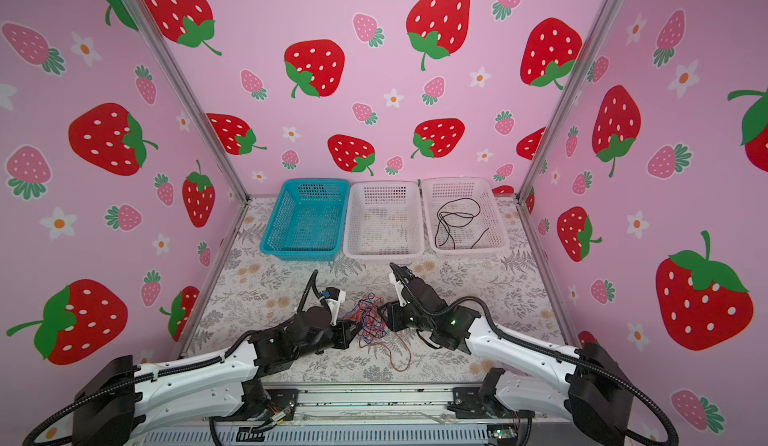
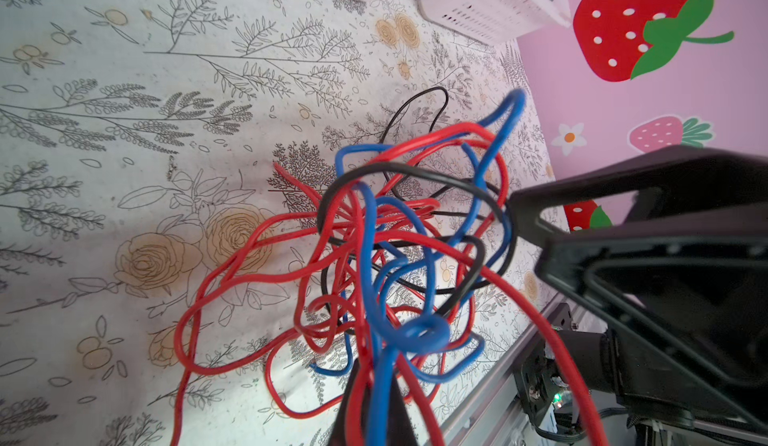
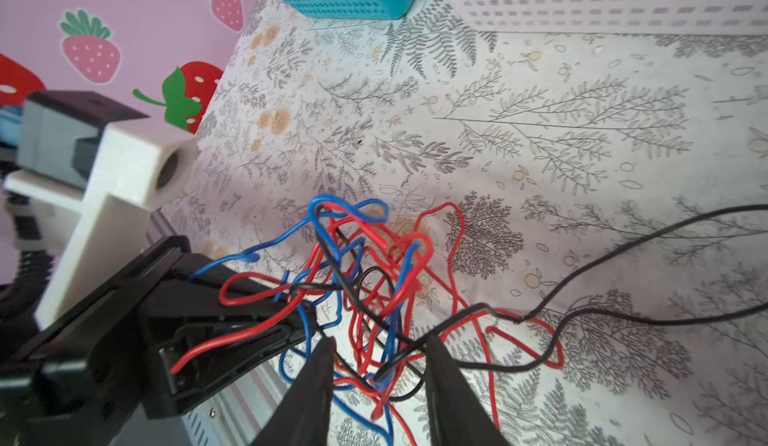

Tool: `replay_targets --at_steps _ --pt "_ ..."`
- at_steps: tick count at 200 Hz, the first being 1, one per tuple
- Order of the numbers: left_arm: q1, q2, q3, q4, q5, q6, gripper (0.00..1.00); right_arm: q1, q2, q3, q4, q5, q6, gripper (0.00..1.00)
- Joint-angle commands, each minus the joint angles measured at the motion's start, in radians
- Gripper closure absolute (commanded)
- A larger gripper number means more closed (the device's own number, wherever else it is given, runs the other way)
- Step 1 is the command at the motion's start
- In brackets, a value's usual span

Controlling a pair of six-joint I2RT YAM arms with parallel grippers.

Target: Untangle the cables

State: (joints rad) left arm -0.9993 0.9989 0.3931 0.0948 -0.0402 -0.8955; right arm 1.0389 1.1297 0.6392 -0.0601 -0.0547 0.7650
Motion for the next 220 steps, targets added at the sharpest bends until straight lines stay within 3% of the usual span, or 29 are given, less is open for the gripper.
replay_targets --at_steps 1,36,77,127,177,220 --pt "0.003 -0.033 -0.001 -0.006 -0.008 -0.014 1.0 0.003 0.003 -0.027 0.024 0.08 0.079 0.61" --pt "0.004 -0.073 -0.017 -0.024 -0.024 -0.017 1.0 0.001 -0.053 -0.078 0.044 0.082 0.186 0.56" --pt "0.003 -0.069 -0.027 -0.008 -0.011 -0.02 1.0 0.0 -0.212 -0.225 0.256 0.036 0.434 0.45" --pt "0.002 -0.068 -0.03 0.003 0.0 -0.022 1.0 -0.002 -0.187 -0.358 0.565 -0.079 0.721 0.38" --pt "0.002 -0.074 -0.048 0.027 0.002 -0.033 1.0 -0.001 -0.156 -0.393 0.669 -0.027 0.86 0.38" --pt "0.002 -0.083 -0.045 0.024 0.007 -0.033 1.0 0.0 -0.074 -0.429 0.775 -0.048 0.966 0.41"
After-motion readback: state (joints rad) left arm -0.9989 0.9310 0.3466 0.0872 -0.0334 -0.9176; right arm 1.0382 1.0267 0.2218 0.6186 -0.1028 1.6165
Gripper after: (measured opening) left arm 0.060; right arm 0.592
